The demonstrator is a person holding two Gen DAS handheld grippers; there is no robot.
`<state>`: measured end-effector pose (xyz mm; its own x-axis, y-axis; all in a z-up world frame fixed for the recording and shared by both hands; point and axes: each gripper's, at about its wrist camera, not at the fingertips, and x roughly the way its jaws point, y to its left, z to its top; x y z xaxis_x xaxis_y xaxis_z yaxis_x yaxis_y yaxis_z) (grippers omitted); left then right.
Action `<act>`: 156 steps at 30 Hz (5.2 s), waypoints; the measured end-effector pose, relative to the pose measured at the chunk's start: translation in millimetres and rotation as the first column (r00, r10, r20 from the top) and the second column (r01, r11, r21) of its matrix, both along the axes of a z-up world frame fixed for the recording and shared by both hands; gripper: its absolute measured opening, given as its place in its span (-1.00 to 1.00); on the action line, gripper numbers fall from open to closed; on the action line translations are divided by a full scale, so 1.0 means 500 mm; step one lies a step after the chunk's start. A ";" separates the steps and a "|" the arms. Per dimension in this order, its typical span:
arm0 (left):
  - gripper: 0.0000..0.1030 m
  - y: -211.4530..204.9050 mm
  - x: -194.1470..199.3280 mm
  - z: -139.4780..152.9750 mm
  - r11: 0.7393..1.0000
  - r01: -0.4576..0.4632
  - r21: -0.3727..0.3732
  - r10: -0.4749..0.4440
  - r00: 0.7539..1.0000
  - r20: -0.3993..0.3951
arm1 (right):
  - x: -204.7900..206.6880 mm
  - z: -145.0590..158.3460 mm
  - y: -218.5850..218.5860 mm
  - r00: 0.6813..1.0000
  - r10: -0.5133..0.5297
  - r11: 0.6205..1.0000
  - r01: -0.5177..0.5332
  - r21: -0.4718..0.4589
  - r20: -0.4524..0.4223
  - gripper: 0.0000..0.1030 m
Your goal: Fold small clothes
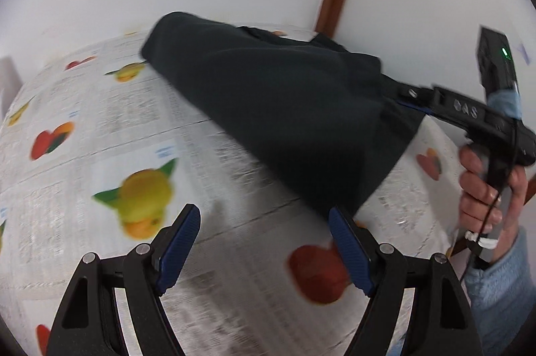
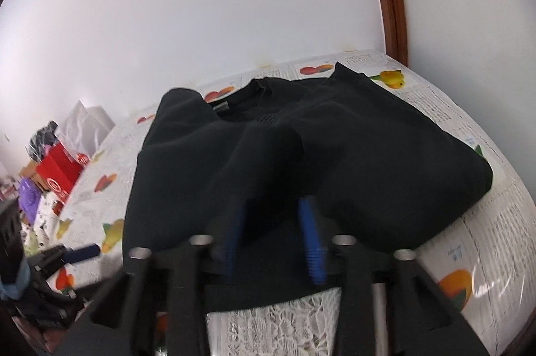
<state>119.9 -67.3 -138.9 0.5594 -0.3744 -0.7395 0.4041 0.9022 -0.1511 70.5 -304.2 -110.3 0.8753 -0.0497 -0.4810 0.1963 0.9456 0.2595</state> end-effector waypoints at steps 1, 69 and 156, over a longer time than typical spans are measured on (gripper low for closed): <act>0.48 -0.011 -0.003 -0.001 1.000 0.008 -0.001 -0.008 1.000 0.000 | 0.008 0.005 -0.002 1.000 0.009 1.000 -0.009 0.008 0.002 -0.05; 0.21 0.240 0.009 -0.033 0.964 -0.266 0.031 0.266 0.964 0.001 | 0.243 0.032 0.261 0.974 0.219 0.968 -0.224 0.116 0.059 -0.83; 0.37 0.108 0.174 -0.003 0.992 -0.119 -0.051 0.118 0.993 -0.026 | 0.225 0.071 -0.024 0.965 -0.030 0.985 -0.015 -0.171 -0.259 -0.28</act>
<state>206.9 -13.2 -140.6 0.5855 -0.3452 -0.7335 0.2908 0.9340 -0.2074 183.3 -316.1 -74.9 0.7203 -0.1569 -0.6756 0.2430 0.9694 0.0339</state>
